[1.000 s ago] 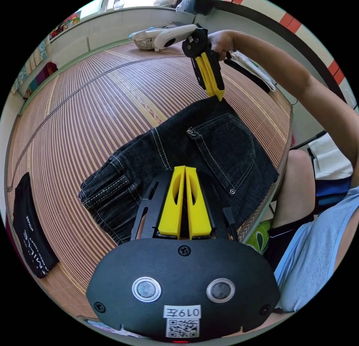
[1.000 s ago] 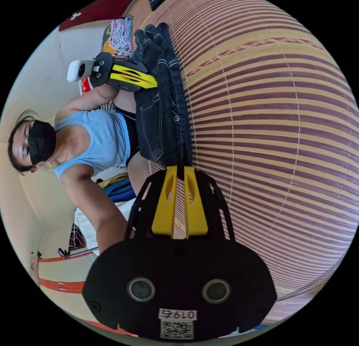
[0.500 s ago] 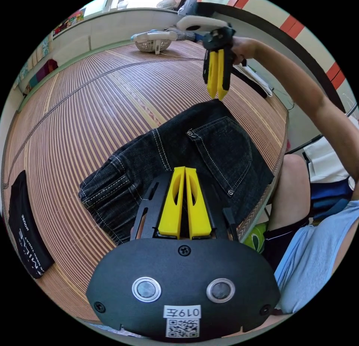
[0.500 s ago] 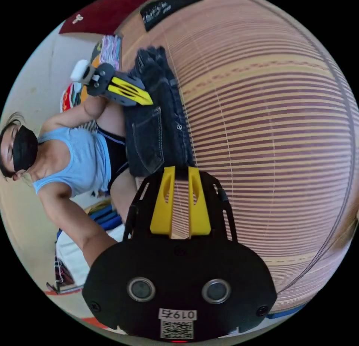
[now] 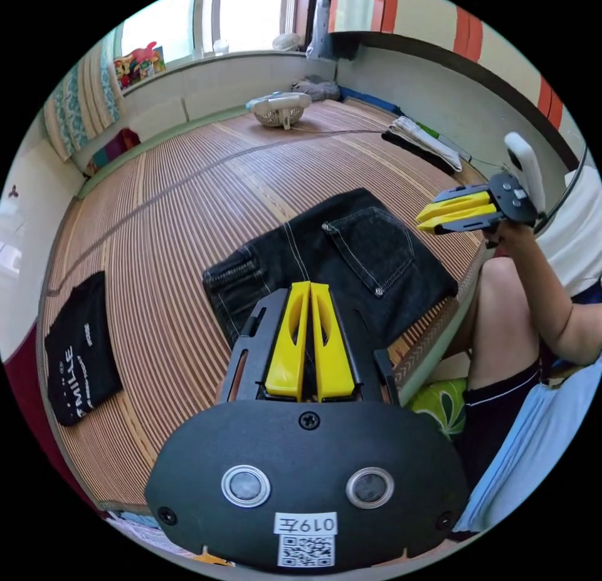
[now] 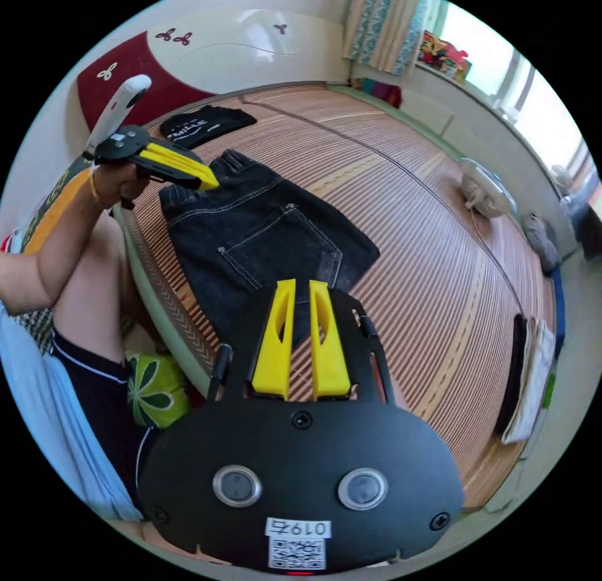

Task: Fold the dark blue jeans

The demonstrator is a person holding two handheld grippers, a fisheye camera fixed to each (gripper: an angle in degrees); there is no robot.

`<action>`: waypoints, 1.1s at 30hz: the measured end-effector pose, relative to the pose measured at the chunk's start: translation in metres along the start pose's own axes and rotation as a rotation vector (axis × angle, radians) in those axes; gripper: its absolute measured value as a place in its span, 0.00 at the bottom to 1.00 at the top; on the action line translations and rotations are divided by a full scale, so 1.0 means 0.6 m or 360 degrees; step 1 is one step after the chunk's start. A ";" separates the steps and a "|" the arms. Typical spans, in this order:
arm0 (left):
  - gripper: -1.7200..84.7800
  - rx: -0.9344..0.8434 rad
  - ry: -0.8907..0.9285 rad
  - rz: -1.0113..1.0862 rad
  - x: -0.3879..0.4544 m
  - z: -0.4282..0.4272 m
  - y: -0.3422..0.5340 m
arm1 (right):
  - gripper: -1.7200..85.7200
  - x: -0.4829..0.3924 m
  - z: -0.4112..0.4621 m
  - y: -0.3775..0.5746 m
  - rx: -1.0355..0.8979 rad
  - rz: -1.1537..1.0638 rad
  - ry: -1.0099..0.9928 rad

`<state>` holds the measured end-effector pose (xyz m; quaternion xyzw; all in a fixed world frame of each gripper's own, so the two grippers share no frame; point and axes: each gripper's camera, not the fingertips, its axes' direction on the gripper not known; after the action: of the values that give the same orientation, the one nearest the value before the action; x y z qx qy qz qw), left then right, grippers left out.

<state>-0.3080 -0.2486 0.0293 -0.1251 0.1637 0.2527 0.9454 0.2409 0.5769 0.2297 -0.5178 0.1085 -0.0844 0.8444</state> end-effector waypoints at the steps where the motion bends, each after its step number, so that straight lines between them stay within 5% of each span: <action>1: 0.03 -0.0033 -0.0004 -0.0002 0.001 0.001 0.011 | 0.08 -0.010 -0.008 0.015 0.0035 0.0060 -0.0018; 9: 0.03 -0.0051 -0.0059 -0.0106 -0.019 0.000 0.089 | 0.04 -0.051 -0.087 0.041 0.0218 0.0314 0.0213; 18: 0.03 -0.0068 0.0081 -0.0232 -0.054 0.037 0.147 | 0.11 -0.030 -0.153 0.033 0.0240 0.0441 -0.0021; 27: 0.03 -0.0007 -0.0692 0.0122 0.090 -0.006 0.200 | 0.02 -0.089 -0.281 0.075 0.0445 0.0397 0.0403; 33: 0.04 0.0265 -0.0388 -0.0562 0.040 -0.062 0.345 | 0.03 -0.061 -0.317 0.158 0.0449 0.0619 0.0154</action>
<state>-0.4049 -0.0761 -0.0455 -0.0418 0.0441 0.0821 0.9948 0.1573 0.4663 0.0648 -0.3594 0.2335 0.0407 0.9026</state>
